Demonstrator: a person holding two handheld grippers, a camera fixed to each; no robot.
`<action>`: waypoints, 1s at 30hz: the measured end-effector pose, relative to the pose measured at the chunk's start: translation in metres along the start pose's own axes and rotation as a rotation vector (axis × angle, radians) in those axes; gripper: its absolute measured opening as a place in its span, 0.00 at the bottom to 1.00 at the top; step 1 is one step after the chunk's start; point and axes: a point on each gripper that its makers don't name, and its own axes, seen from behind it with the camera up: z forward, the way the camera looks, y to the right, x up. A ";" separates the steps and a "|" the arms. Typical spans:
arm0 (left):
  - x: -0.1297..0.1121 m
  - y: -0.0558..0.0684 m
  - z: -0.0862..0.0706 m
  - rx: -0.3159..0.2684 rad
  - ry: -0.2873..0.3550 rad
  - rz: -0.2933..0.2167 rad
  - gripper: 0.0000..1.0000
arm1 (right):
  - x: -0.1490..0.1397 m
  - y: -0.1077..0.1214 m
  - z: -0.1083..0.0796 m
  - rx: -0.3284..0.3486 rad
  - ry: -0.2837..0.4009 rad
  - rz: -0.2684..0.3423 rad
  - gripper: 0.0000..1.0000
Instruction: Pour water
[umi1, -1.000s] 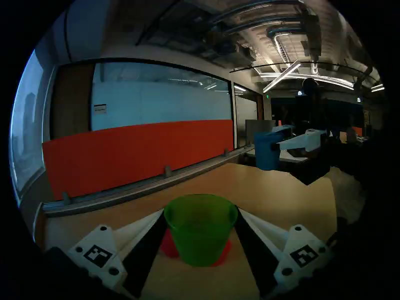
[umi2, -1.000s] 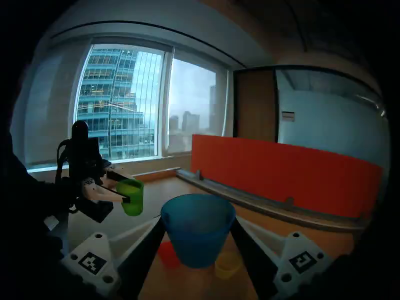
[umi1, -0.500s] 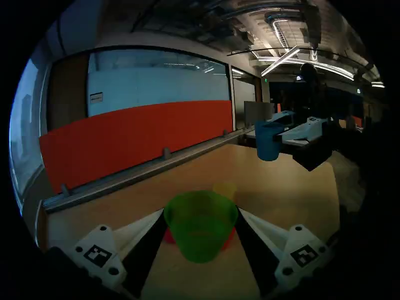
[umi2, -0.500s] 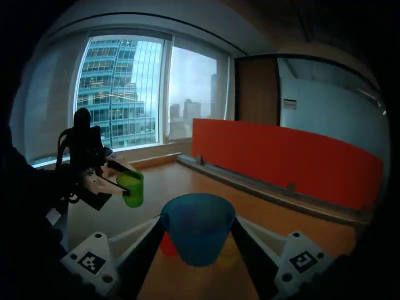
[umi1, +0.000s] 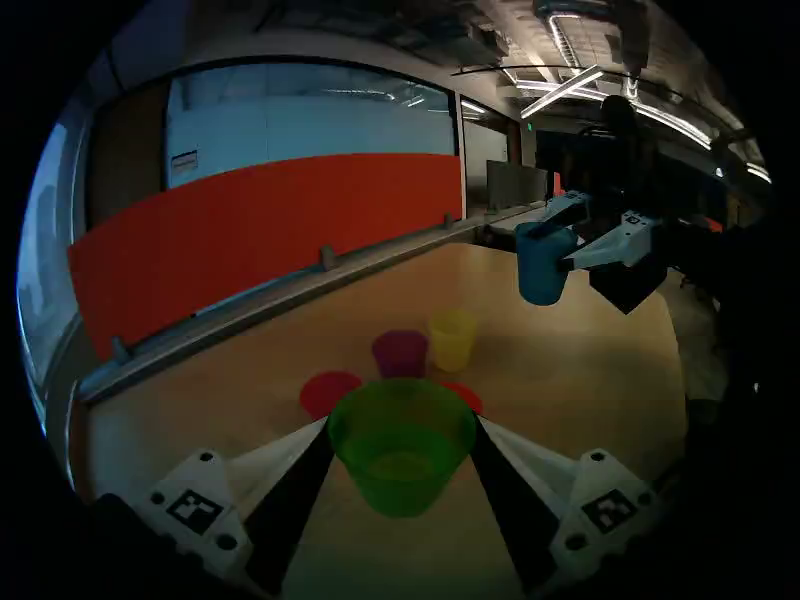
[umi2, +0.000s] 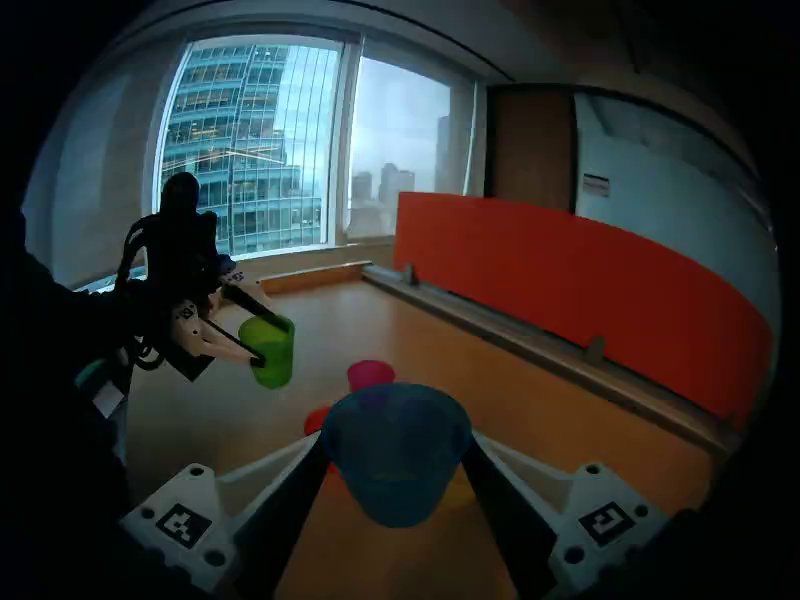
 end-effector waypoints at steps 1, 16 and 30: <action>-0.003 0.000 0.001 -0.001 -0.006 -0.002 0.89 | -0.003 -0.001 0.002 0.005 -0.006 0.005 0.92; -0.047 -0.005 0.017 -0.023 -0.107 -0.029 0.90 | -0.055 -0.005 0.025 0.037 -0.118 0.016 0.92; -0.077 -0.005 0.031 -0.047 -0.158 -0.038 0.90 | -0.081 -0.006 0.036 0.041 -0.167 0.018 0.92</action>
